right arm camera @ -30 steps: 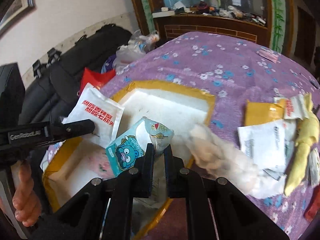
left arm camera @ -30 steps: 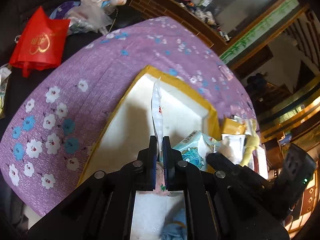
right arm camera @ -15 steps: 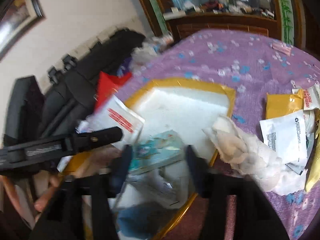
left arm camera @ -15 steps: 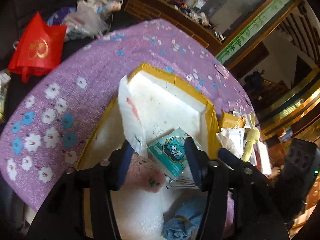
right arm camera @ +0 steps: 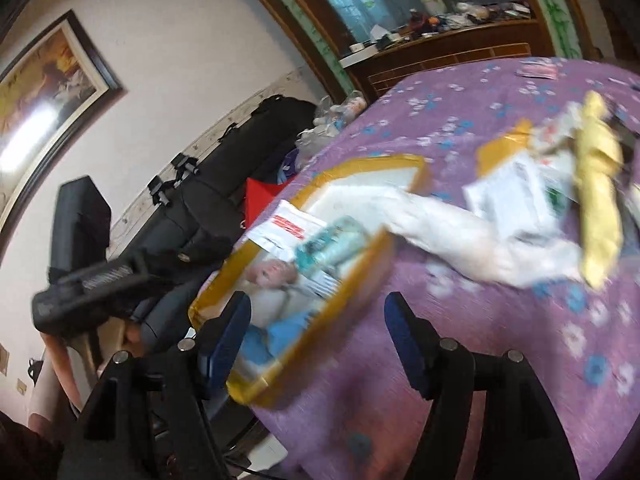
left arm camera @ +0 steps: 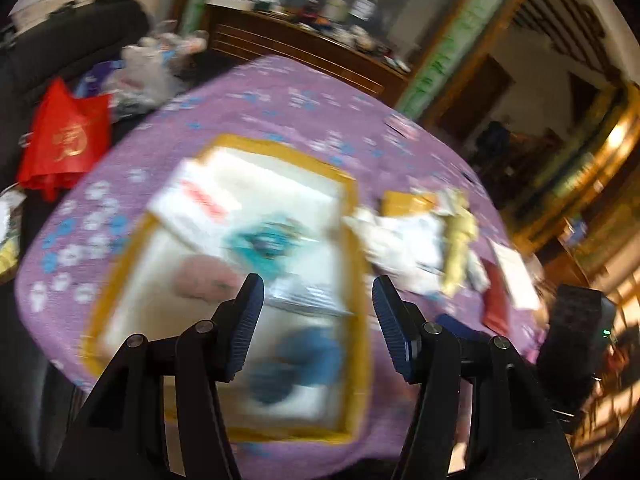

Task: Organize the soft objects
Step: 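Grasp the white towel on the tablecloth with the left tool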

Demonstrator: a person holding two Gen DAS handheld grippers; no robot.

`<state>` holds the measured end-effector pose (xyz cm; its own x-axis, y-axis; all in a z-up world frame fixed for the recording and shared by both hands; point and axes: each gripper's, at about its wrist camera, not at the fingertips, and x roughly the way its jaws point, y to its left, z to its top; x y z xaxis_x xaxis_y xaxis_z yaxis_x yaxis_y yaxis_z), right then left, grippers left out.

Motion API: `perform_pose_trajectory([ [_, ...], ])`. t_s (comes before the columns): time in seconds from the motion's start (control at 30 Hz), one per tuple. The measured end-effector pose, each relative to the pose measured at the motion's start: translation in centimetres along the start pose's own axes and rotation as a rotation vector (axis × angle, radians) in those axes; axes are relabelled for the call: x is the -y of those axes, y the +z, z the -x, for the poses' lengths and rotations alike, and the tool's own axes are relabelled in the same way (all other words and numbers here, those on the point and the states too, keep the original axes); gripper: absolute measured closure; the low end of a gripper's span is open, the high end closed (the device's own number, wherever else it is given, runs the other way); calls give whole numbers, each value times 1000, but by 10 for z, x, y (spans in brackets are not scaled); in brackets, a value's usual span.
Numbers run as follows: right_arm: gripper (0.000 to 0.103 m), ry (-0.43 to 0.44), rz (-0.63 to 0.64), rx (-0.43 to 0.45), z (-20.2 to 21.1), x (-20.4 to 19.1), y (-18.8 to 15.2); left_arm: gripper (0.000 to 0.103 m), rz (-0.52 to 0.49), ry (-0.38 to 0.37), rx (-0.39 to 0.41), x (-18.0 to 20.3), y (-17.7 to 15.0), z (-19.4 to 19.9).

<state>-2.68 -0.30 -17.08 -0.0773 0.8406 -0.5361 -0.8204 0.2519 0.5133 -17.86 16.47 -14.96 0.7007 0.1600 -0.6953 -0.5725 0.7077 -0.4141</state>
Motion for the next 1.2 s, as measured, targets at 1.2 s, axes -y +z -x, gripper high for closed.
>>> perform_pose_trajectory([
  [1.2, 33, -451, -263, 65, 76, 178, 66, 75, -6, -112, -344, 89, -3, -101],
])
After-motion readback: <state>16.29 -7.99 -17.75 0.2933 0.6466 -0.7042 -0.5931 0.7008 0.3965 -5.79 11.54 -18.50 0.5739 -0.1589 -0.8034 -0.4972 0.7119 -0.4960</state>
